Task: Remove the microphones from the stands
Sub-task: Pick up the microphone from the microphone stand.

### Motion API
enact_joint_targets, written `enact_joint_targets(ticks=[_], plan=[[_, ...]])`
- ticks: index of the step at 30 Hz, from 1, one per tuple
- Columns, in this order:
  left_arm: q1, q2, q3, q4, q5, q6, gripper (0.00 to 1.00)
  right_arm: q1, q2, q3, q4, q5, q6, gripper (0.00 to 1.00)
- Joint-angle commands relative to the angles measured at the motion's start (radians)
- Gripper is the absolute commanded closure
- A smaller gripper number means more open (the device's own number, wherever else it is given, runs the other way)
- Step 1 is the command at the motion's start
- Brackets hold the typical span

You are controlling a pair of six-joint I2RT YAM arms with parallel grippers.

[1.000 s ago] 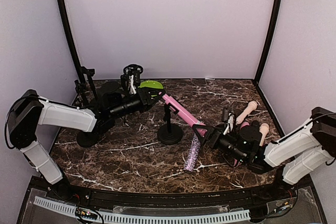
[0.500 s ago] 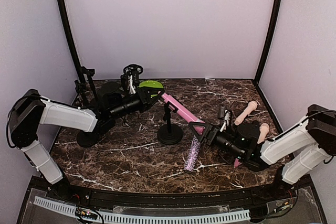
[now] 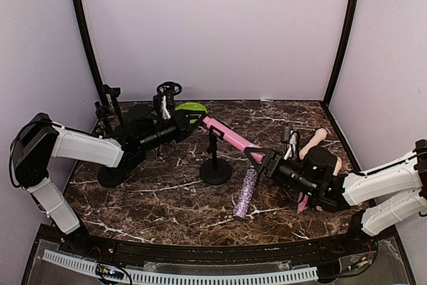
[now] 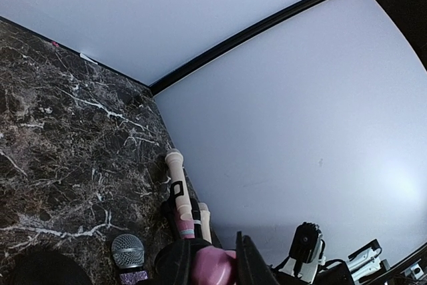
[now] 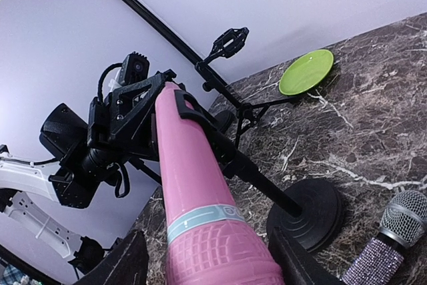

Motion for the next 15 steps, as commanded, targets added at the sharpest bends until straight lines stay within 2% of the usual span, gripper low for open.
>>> enact_joint_targets(ticks=[1,12,15], plan=[[-0.017,0.032,-0.025,-0.091,0.048,0.044,1.0,-0.001,-0.058,0.106,0.024,0.003,-0.054,0.4],[-0.02,0.014,-0.029,-0.162,0.044,0.1,1.0,-0.002,-0.147,0.171,-0.15,0.058,-0.108,0.55],[-0.02,0.003,-0.021,-0.194,0.046,0.129,0.96,-0.001,-0.169,0.194,-0.218,0.065,-0.131,0.6]])
